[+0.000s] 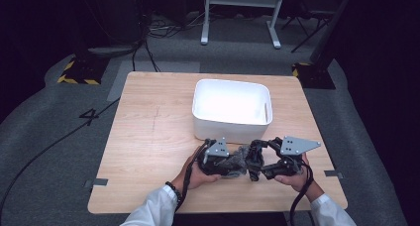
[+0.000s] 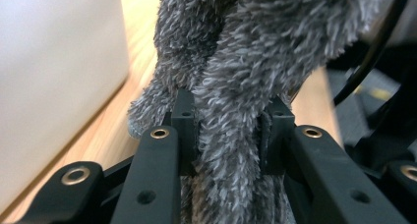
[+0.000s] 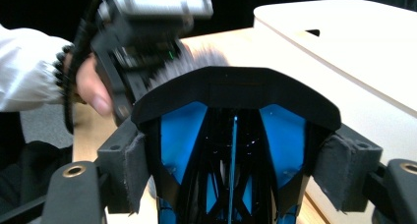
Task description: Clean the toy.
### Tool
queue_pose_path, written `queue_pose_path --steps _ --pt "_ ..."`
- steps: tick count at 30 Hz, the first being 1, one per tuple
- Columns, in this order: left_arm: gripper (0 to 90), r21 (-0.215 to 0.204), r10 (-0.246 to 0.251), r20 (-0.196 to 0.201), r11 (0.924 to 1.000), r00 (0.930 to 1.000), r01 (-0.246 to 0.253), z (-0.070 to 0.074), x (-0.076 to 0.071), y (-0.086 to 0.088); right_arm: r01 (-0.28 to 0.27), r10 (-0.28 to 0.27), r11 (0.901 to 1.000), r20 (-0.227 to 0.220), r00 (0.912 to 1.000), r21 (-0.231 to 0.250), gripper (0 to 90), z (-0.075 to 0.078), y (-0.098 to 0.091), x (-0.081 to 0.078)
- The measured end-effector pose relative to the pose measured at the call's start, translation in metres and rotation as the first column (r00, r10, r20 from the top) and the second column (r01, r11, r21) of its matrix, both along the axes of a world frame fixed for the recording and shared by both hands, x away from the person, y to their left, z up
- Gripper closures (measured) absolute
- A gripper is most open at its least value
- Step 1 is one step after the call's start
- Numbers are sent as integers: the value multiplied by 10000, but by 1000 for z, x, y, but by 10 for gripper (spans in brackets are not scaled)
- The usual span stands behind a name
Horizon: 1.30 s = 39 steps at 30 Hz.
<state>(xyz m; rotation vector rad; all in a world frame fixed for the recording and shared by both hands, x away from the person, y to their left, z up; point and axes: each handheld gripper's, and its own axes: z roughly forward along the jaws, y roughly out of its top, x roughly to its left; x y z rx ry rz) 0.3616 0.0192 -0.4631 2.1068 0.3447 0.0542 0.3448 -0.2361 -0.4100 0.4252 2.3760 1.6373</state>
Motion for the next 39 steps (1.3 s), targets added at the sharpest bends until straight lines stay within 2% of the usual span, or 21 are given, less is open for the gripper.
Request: queue_pose_path --steps 2,6,9,12,15,17,18,20,23,25,29,33,36,39 --pt "681 -43 -87 -212 10000 9997 86 -4 1 -3 -62 63 9999 -32 10000 96 254 1 0 -1" --pt "682 214 -363 -119 9991 9993 366 -6 -6 -13 -64 64 9999 37 10000 85 254 1 3 -1" --pt "683 688 -534 -44 9962 9986 535 -11 -11 -20 7 -7 10000 55 10000 81 254 0 2 0" --pt "685 1255 -813 164 9890 9966 786 -17 -14 -26 86 -88 9997 89 9999 223 254 1 0 0" --pt "686 1803 -858 515 9807 9950 752 -17 -16 -28 157 -161 9990 89 9998 417 254 3 -2 0" --pt "686 1980 -760 658 9783 9949 616 -16 -15 -26 146 -148 9989 41 9999 441 254 2 -3 1" --pt "687 1960 -654 739 9793 9951 498 -14 -13 -23 169 -171 9989 42 9998 431 254 2 -3 1" --pt "688 1654 -498 703 9855 9963 376 -10 -11 -16 173 -174 9989 11 9998 431 254 1 -3 1" --pt "689 843 -387 908 9960 9951 311 4 -11 -1 184 -184 9992 4 9998 363 254 -1 -3 2" --pt "690 526 -269 1167 9984 9928 208 14 -14 6 198 -196 9993 -52 9998 325 254 -3 -4 3" --pt "690 131 61 1474 9999 9891 -81 25 -17 16 122 -113 9989 -213 9997 448 254 -6 -5 5" --pt "691 -89 480 1540 9988 9869 -472 27 -13 17 -101 112 9988 -241 9996 478 254 -6 -2 3" --pt "689 -528 790 1389 9960 9872 -722 26 -9 14 -395 408 9978 -243 9989 534 254 -7 4 0" --pt "689 -449 971 1475 9948 9843 -914 22 -7 10 -526 537 9972 -200 9984 529 254 -7 9 -1"
